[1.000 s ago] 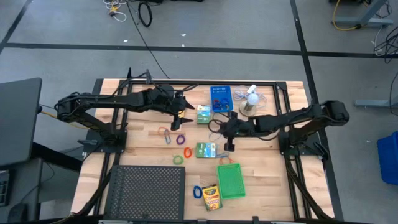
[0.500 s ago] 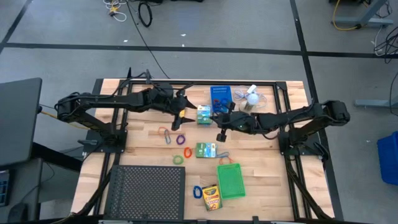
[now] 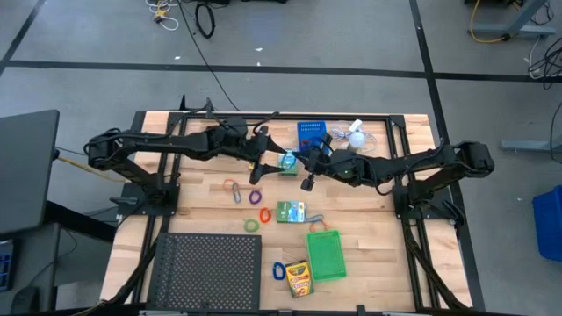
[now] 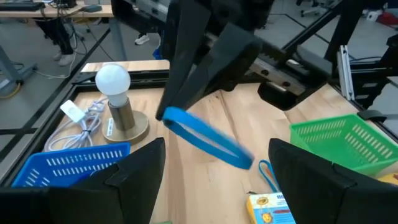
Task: Pick & Place Office Desk Supplies
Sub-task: Put the top right blue rubber band into the black bin
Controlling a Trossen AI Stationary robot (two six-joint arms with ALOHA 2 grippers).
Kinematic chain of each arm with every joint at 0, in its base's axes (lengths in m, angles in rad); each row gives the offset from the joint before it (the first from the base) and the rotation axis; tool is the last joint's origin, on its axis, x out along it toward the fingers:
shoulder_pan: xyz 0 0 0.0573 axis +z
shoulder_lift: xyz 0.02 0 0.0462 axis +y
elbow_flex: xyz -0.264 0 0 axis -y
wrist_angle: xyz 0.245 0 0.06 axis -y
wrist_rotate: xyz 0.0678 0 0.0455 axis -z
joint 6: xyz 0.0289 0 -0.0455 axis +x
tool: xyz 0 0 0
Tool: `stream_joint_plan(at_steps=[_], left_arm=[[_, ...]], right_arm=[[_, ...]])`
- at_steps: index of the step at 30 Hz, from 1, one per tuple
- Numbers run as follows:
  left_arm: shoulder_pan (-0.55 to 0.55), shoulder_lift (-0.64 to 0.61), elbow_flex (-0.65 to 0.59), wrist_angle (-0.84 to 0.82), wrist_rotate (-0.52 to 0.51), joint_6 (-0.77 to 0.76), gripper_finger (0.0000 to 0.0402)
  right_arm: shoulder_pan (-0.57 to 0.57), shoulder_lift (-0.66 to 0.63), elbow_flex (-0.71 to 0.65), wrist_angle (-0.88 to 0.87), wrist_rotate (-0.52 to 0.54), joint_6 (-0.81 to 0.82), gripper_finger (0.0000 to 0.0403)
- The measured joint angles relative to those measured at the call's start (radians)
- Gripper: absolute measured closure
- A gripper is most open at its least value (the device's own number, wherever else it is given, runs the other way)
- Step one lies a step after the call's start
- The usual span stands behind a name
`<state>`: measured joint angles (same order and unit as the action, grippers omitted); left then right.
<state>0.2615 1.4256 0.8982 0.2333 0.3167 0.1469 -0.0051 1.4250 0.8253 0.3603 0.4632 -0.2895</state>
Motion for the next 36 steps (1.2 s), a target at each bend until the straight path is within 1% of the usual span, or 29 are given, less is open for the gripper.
stream_joint_plan(at_steps=[3, 8, 12, 15, 18, 21, 24, 25, 27, 30, 32, 36], left_arm=[[0.000, 0.019, 0.000, 0.023, -0.007, -0.010, 0.0108], [0.000, 0.024, 0.000, 0.038, -0.064, -0.027, 0.0109], [0.000, 0.024, 0.000, 0.039, -0.080, -0.027, 0.0125], [0.000, 0.024, 0.000, 0.034, -0.080, -0.023, 0.0154], [0.000, 0.025, 0.000, 0.020, -0.080, -0.011, 0.0202], [0.000, 0.025, 0.000, -0.003, -0.080, 0.002, 0.0270], [0.000, 0.025, 0.000, -0.011, -0.086, 0.007, 0.0357], [-0.001, 0.025, 0.000, -0.011, -0.095, 0.007, 0.0378], [0.000, 0.025, 0.000, -0.016, -0.106, 0.019, 0.0393], [0.000, 0.024, 0.000, -0.030, -0.108, 0.041, 0.0396], [0.002, 0.016, 0.000, -0.057, -0.119, 0.051, 0.0397], [0.002, -0.023, 0.000, -0.122, -0.171, 0.083, 0.0398]], right_arm=[[0.001, 0.000, 0.000, 0.020, -0.001, -0.016, 0.0403], [0.001, 0.000, 0.000, 0.032, -0.004, -0.023, 0.0403], [0.001, 0.000, 0.000, 0.032, -0.007, -0.023, 0.0403], [0.001, 0.000, 0.000, 0.032, -0.007, -0.023, 0.0403], [0.001, 0.000, 0.000, 0.032, -0.007, -0.023, 0.0403], [0.002, 0.000, 0.000, 0.032, -0.007, -0.023, 0.0403], [0.002, 0.000, 0.000, 0.031, -0.018, -0.023, 0.0403], [0.002, 0.000, 0.000, 0.031, -0.019, -0.023, 0.0403], [0.002, 0.000, 0.000, 0.031, -0.023, -0.023, 0.0403], [0.002, 0.000, 0.000, 0.031, -0.026, -0.023, 0.0403], [0.002, 0.000, 0.000, 0.026, -0.046, -0.023, 0.0400], [0.002, 0.000, 0.000, 0.028, -0.100, -0.022, 0.0373]])
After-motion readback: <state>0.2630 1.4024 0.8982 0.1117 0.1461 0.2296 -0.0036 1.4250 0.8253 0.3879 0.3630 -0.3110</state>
